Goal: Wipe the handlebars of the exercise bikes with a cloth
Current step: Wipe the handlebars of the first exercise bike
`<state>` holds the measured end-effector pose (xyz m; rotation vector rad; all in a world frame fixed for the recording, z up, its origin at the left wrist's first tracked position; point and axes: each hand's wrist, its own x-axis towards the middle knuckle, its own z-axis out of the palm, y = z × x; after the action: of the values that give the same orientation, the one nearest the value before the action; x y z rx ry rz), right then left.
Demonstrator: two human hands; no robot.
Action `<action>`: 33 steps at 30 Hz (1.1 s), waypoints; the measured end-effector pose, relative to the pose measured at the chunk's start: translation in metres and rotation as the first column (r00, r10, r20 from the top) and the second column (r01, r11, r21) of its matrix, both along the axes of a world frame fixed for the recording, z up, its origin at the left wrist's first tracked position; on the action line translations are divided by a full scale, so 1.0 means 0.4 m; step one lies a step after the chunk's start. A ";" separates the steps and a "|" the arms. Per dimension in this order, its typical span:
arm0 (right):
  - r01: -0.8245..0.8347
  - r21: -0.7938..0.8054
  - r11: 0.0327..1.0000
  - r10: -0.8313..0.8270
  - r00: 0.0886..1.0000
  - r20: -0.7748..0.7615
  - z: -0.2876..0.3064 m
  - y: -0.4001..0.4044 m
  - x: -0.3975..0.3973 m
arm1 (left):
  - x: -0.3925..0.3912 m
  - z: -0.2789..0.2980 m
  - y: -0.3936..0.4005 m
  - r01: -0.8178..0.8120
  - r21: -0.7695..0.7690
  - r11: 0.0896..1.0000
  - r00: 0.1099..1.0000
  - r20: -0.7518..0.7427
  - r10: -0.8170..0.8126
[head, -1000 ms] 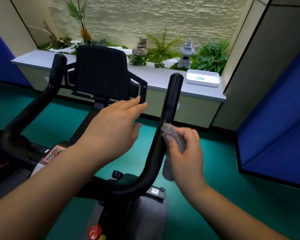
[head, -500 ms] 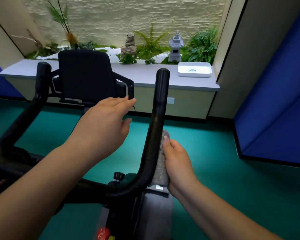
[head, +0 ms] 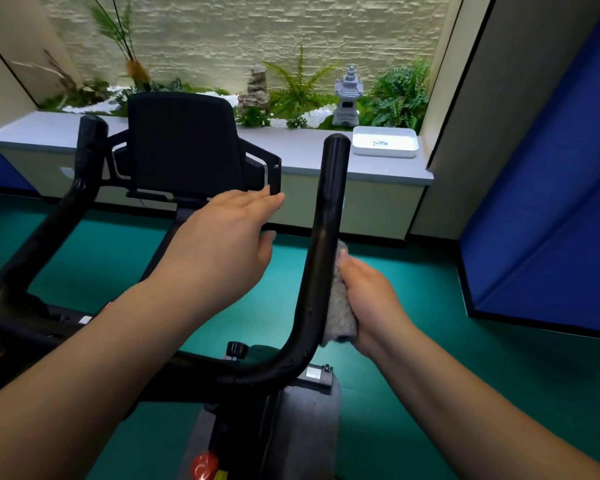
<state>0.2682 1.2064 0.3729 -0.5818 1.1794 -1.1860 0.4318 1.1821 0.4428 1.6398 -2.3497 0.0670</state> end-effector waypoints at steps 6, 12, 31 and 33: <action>0.091 -0.163 0.982 -0.145 0.921 -0.362 -0.033 0.019 0.007 | 0.018 -0.008 0.004 0.035 0.023 0.999 0.999 0.001 -0.035; -0.349 -0.497 0.795 -0.334 0.432 -0.838 0.046 -0.034 -0.049 | 0.037 -0.013 -0.002 0.085 0.033 0.996 0.996 0.019 -0.086; -0.649 0.450 0.613 -0.023 -0.585 -0.811 0.203 -0.050 0.079 | 0.179 -0.017 0.035 0.030 0.087 0.996 0.998 0.052 -0.035; -0.615 0.431 0.660 -0.017 -0.586 -0.810 0.216 -0.081 0.075 | 0.195 -0.015 0.042 0.003 0.107 0.994 0.996 0.087 -0.013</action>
<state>0.2983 1.1742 0.4593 -2.6616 1.6972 0.3922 0.5100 1.1988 0.4369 1.7089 -2.4645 0.0125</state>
